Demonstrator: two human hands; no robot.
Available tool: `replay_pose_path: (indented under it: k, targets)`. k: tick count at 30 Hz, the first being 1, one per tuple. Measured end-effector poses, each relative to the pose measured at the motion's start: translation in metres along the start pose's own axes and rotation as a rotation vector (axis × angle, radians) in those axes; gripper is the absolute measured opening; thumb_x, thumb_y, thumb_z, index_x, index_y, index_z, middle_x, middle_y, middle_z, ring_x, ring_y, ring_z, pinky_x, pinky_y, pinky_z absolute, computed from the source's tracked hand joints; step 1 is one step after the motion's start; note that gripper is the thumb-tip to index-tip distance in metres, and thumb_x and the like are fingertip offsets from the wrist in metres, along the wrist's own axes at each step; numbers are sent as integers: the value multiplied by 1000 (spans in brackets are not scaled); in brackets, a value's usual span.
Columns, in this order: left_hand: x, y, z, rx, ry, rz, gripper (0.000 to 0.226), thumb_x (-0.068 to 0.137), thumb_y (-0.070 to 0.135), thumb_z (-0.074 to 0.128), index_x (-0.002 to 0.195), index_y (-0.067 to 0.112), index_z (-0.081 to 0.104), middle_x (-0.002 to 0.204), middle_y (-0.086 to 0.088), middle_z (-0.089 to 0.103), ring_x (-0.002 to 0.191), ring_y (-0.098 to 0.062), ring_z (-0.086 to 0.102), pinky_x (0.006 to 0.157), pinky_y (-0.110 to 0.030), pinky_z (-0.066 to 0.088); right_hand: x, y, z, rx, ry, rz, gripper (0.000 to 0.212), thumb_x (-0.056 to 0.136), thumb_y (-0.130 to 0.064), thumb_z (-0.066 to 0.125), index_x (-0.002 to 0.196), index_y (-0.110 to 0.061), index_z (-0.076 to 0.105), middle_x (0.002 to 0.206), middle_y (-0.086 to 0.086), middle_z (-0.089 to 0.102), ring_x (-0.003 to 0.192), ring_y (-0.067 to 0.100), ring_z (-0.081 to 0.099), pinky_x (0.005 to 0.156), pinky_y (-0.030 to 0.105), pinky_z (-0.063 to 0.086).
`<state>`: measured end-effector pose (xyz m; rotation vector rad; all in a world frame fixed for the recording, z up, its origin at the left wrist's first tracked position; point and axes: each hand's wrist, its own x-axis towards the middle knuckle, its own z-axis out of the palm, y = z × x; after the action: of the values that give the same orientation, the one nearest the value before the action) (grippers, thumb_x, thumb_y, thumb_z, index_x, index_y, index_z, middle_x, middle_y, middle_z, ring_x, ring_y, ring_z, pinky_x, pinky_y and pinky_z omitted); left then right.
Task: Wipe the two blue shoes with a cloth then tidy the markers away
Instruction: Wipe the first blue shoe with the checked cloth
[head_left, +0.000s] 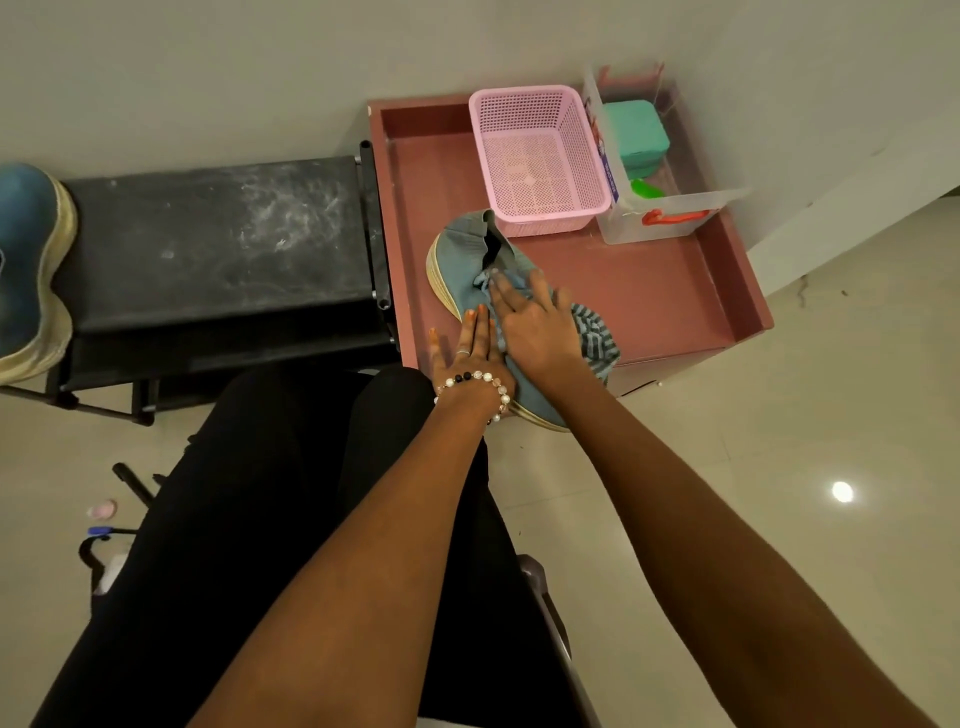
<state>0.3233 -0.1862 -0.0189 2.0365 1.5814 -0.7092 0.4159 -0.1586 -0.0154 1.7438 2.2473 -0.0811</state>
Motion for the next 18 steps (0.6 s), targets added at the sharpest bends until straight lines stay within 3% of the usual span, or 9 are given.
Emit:
replay_pose_path:
  k: [4, 6, 9, 13, 18]
  targets:
    - [-1, -1, 2, -15, 20, -15, 80, 100, 45, 32, 147, 11, -23, 152, -4, -36, 139, -20, -33, 107, -60, -17, -44, 5, 8, -5, 30, 63, 52, 86, -22, 35, 135, -14, 51, 140, -3, 50, 115, 32, 43, 76, 36, 44]
    - [-1, -1, 2, -23, 35, -5, 73, 102, 39, 27, 148, 10, -22, 152, -4, -35, 140, -20, -32, 108, -60, -15, -70, 7, 22, 22, 21, 28, 53, 88, -14, 44, 141, -12, 41, 148, -1, 39, 123, 34, 37, 84, 41, 42]
    - [-2, -1, 3, -35, 49, -3, 69, 102, 40, 19, 147, 10, -22, 152, -4, -35, 141, -20, -31, 109, -59, -15, -104, 7, 27, 93, -6, 36, 64, 84, -13, 61, 144, -12, 37, 150, 0, 35, 124, 32, 24, 84, 42, 38]
    - [-3, -2, 3, -22, 52, 16, 68, 101, 36, 21, 148, 9, -20, 153, -6, -33, 141, -22, -30, 111, -61, -11, -91, 6, 25, 82, -85, 41, 71, 94, -39, 48, 151, -18, 11, 158, -8, 10, 133, 30, 11, 94, 43, 29]
    - [-2, -5, 1, -4, 32, 29, 69, 102, 36, 24, 148, 11, -21, 153, -6, -33, 141, -22, -30, 111, -62, -8, -41, -3, 20, 106, -20, 62, 57, 101, -30, 34, 151, -15, 11, 159, -5, 6, 139, 31, 11, 102, 45, 27]
